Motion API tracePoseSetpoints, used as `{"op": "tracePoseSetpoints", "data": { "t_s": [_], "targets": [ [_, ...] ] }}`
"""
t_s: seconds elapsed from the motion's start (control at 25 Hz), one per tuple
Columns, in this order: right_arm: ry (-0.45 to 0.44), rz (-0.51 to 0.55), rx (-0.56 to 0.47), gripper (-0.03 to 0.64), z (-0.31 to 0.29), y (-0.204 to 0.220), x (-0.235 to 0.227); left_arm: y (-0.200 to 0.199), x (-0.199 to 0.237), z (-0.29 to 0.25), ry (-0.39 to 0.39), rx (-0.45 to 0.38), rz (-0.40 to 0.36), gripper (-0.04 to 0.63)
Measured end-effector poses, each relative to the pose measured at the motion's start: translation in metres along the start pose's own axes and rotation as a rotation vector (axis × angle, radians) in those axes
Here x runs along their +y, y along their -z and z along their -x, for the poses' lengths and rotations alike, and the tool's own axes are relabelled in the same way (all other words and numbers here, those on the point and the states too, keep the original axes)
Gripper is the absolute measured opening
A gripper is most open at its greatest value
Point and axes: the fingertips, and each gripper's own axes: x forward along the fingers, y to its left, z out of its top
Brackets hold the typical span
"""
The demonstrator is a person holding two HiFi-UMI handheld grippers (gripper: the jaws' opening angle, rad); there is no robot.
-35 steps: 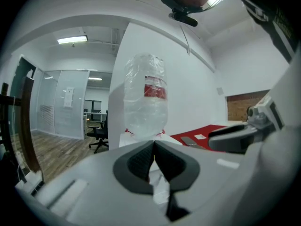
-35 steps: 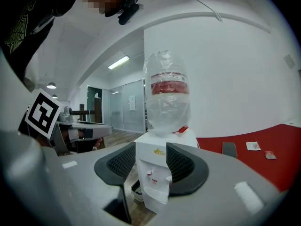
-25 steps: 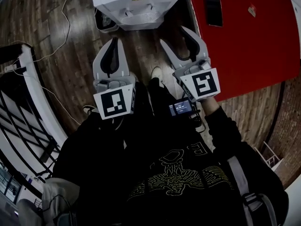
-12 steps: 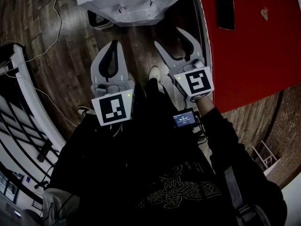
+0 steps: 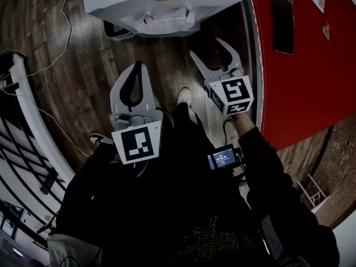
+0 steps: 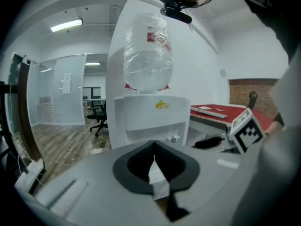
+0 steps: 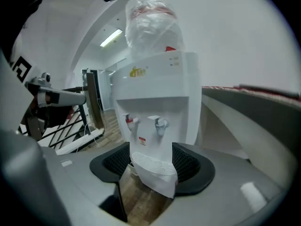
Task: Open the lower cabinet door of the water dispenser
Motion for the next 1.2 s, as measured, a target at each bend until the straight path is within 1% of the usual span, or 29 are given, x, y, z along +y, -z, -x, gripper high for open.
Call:
{"op": "tracePoseSetpoints", "data": {
  "t_s": [0.12, 0.32, 0.56, 0.84, 1.08, 1.2],
  "targets": [
    [0.034, -0.029, 0.028, 0.29, -0.014, 0.019, -0.014, 0.014, 0.001, -0.003, 0.005, 0.025, 0.004, 0.008],
    [0.049, -0.033, 0.056, 0.293, -0.03, 0.044, -0.022, 0.042, 0.006, -0.012, -0.003, 0.059, 0.0, 0.008],
    [0.043, 0.012, 0.095, 0.293, -0.05, 0.07, -0.025, 0.058, 0.014, -0.021, -0.017, 0.073, 0.026, 0.008],
    [0.027, 0.092, 0.153, 0.293, -0.082, 0.109, -0.03, 0.083, 0.018, -0.02, -0.025, 0.11, 0.053, 0.008],
    [0.063, 0.043, 0.19, 0.293, -0.101, 0.136, -0.041, 0.108, 0.019, -0.019, -0.037, 0.138, 0.075, 0.008],
    [0.059, 0.051, 0.198, 0.293, -0.109, 0.142, -0.042, 0.111, 0.022, -0.021, -0.05, 0.138, 0.087, 0.008]
  ]
}}
